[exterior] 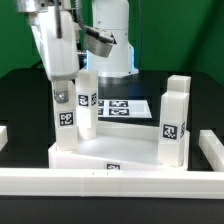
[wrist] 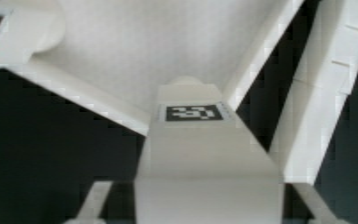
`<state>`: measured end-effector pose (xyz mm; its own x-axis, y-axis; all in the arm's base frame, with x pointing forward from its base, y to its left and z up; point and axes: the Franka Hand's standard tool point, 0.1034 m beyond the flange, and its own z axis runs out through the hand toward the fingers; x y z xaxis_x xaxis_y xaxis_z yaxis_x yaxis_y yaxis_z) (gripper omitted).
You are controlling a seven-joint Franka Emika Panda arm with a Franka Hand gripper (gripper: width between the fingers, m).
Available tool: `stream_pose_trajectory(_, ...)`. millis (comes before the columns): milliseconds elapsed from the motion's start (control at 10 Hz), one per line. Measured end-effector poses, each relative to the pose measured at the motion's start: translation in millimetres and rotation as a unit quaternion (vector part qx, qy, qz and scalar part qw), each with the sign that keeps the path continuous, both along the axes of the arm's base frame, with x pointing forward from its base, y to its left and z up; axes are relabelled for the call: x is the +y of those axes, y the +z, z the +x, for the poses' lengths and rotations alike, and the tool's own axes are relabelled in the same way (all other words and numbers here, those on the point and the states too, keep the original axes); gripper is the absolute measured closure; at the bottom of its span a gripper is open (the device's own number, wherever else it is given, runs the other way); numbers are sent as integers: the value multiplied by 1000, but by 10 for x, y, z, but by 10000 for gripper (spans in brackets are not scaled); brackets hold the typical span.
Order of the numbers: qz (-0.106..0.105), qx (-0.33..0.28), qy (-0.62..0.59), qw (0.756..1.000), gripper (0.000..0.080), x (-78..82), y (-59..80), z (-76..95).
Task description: Assemble desk
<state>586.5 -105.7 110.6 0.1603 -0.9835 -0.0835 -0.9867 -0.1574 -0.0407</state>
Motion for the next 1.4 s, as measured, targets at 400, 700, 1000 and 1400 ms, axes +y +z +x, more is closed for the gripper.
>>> stream_pose_trajectory(400,5,13,-110,994,509,5,-4,-8)
stream_pose_trajectory(700,3,10,-58,998,184,3,-2,-13)
stream_pose_trajectory(1000,-17,-4,103,995,151,66,-15,-3)
stream_pose_trajectory(1400,-20,-11,208,978,150,47,-18,-7)
